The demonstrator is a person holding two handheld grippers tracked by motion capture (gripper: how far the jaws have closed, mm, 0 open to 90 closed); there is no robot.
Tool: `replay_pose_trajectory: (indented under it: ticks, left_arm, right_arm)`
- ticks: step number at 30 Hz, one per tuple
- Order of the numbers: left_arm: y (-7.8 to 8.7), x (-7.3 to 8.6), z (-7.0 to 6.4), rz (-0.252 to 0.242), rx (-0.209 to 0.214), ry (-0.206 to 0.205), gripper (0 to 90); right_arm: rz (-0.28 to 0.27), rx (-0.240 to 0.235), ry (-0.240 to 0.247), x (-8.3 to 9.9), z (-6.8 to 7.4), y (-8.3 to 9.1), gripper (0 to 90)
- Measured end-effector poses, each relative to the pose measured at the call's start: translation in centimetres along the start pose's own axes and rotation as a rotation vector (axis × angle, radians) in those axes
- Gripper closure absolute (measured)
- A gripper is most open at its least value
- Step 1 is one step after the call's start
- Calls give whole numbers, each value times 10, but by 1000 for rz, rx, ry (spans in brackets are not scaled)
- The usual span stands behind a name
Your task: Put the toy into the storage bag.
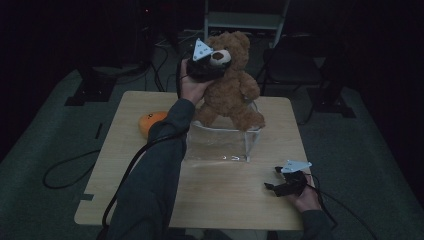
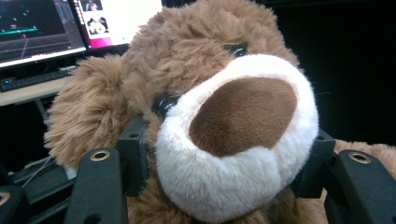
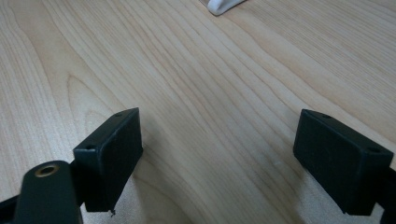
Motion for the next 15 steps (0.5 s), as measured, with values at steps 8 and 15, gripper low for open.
replay_pose_trajectory:
  ticks: [8, 15]
  left_arm:
    - [0, 13, 2, 32, 4, 20, 384]
    - [-6, 17, -8, 66, 28, -13, 382]
  right_arm:
    - [0, 1, 1, 0, 0, 0, 149]
    - [0, 1, 0, 0, 0, 0, 149]
Point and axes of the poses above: each handheld gripper's, and its own axes: y roughly backward along the jaws, x roughly out of its underside, z roughly to its left, the point moved 2 cm from there along -y, roughly forward along the jaws, and after that the axes turned 11 degrees about -z, right-handed, at the moved point
